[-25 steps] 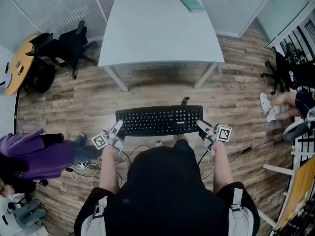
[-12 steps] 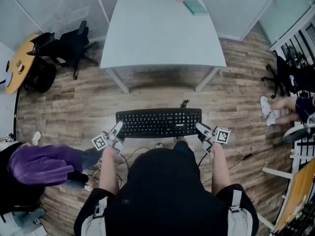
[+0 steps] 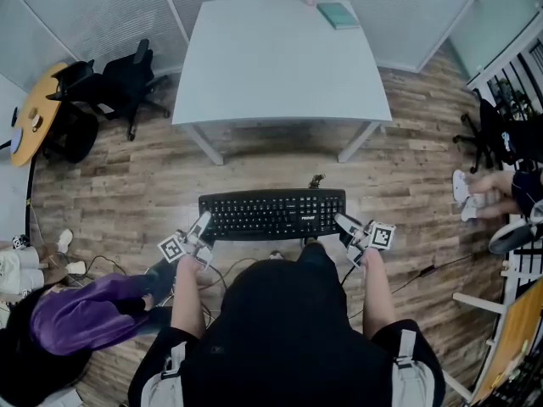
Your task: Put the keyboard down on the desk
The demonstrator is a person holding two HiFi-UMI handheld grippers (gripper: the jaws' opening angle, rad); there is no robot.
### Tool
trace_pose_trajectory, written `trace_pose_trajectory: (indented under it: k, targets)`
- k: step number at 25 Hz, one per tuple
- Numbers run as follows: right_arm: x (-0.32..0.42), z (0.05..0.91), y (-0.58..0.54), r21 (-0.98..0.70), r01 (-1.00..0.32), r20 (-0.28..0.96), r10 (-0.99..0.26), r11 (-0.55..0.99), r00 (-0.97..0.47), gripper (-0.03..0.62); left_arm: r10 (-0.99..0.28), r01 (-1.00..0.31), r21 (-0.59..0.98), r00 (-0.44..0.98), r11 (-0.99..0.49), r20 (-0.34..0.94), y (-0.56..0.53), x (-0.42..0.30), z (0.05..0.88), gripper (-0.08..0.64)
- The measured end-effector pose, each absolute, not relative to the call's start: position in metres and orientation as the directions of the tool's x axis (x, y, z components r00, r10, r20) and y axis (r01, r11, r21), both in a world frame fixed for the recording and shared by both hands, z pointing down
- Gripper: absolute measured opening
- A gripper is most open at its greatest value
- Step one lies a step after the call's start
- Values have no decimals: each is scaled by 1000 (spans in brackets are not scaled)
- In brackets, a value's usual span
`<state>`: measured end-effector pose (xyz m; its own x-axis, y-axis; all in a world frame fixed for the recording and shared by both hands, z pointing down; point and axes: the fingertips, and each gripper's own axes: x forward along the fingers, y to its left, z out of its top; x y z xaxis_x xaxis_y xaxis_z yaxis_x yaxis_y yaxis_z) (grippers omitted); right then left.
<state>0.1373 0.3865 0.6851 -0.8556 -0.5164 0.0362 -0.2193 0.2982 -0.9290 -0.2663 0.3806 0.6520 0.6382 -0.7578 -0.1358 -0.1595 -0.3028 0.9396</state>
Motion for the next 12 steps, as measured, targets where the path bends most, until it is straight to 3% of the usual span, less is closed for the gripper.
trace_pose_trajectory:
  k: [12]
  targets:
    - [176, 690, 319, -940, -193, 32, -489, 281, -872, 115, -775, -186, 945, 624, -269, -98, 321, -225, 645, 100]
